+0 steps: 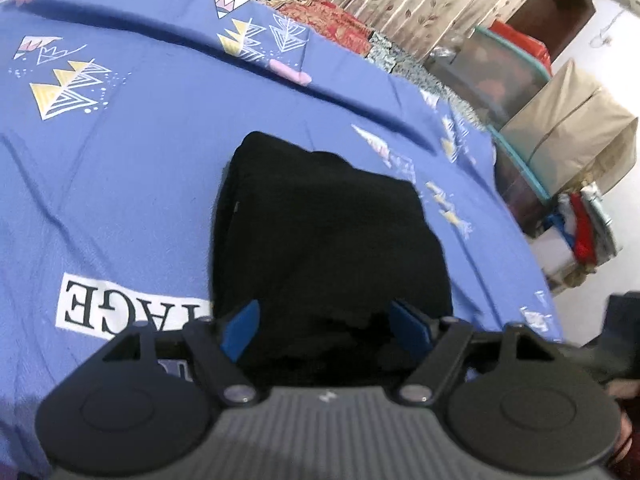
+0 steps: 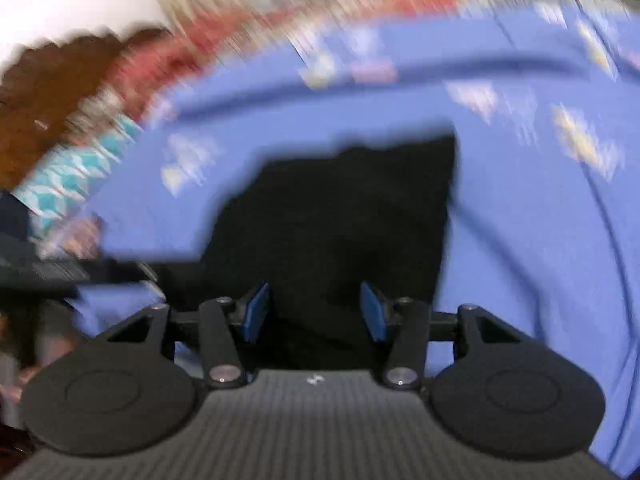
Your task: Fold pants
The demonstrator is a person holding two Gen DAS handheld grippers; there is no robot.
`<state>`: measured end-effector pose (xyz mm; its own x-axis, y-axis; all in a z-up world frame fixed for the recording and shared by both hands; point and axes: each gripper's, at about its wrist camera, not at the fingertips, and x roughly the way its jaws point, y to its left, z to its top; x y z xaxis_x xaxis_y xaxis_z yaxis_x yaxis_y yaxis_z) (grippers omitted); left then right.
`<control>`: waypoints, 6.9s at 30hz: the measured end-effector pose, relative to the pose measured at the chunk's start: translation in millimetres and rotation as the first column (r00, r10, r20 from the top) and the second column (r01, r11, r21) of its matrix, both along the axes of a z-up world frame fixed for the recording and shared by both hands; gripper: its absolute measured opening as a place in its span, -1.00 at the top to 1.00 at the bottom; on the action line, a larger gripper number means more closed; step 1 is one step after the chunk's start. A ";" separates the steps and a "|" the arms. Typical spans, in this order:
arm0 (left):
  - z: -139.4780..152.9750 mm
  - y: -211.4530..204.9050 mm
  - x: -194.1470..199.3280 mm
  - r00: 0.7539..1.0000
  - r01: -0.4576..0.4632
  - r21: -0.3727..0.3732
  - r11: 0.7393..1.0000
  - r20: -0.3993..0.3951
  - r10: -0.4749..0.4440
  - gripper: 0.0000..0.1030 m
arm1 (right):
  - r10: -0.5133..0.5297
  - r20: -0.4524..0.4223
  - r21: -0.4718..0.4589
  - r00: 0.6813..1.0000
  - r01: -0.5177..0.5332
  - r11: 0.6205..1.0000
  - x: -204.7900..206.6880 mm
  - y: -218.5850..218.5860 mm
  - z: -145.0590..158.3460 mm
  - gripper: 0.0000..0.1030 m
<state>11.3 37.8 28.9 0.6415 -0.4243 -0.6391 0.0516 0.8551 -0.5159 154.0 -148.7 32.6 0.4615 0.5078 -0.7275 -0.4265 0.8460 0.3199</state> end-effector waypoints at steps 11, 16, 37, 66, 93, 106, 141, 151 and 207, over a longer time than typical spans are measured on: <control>-8.3 11.9 -6.1 0.995 -0.063 -0.009 0.998 -0.072 0.062 -0.67 | 0.007 0.028 -0.009 1.000 -0.007 1.000 0.4 5.9 -1.1 -0.06; 2.6 25.5 -21.5 0.996 -0.082 0.001 0.997 -0.035 0.082 -0.67 | 0.002 0.057 0.074 0.998 -0.006 0.997 -11.2 -15.1 16.9 -0.05; -9.5 48.3 -29.2 0.988 -0.127 -0.017 0.992 -0.087 0.125 -0.83 | -0.239 -0.283 0.242 0.929 0.310 0.919 0.4 -76.8 -28.4 -0.11; -28.7 29.7 -6.6 0.990 -0.094 -0.025 0.995 -0.105 0.091 -0.85 | -0.237 -0.264 0.216 0.935 0.296 0.930 7.1 -74.8 -27.2 -0.15; -30.0 26.2 -12.1 0.991 -0.091 -0.016 0.996 -0.095 0.089 -0.88 | -0.239 -0.260 0.208 0.935 0.296 0.932 8.3 -73.8 -27.1 -0.16; -28.1 24.2 -12.9 0.992 -0.083 -0.021 0.996 -0.098 0.081 -0.90 | -0.243 -0.248 0.238 0.938 0.303 0.923 3.6 -72.8 -24.8 -0.16; -12.3 5.9 78.1 0.993 -0.026 -0.185 0.982 -0.119 0.003 -0.07 | 0.057 -0.291 0.497 0.955 0.100 0.862 117.1 -20.5 -14.6 -0.01; 76.4 14.2 158.9 0.977 -0.057 -0.060 0.997 0.203 0.068 -0.02 | 0.045 0.132 0.535 0.990 -0.110 0.838 192.3 12.5 77.8 0.01; 64.8 -98.4 -20.0 0.958 -0.233 0.568 0.789 -0.006 0.287 -1.00 | -0.193 -0.076 0.130 0.978 0.201 0.971 -22.0 15.6 30.3 -0.77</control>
<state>-8.7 -60.6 93.7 0.6062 0.1966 -0.7707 -0.2366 0.9697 0.0613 131.9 -133.1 62.9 0.5183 0.5078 -0.6881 -0.2314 0.8579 0.4588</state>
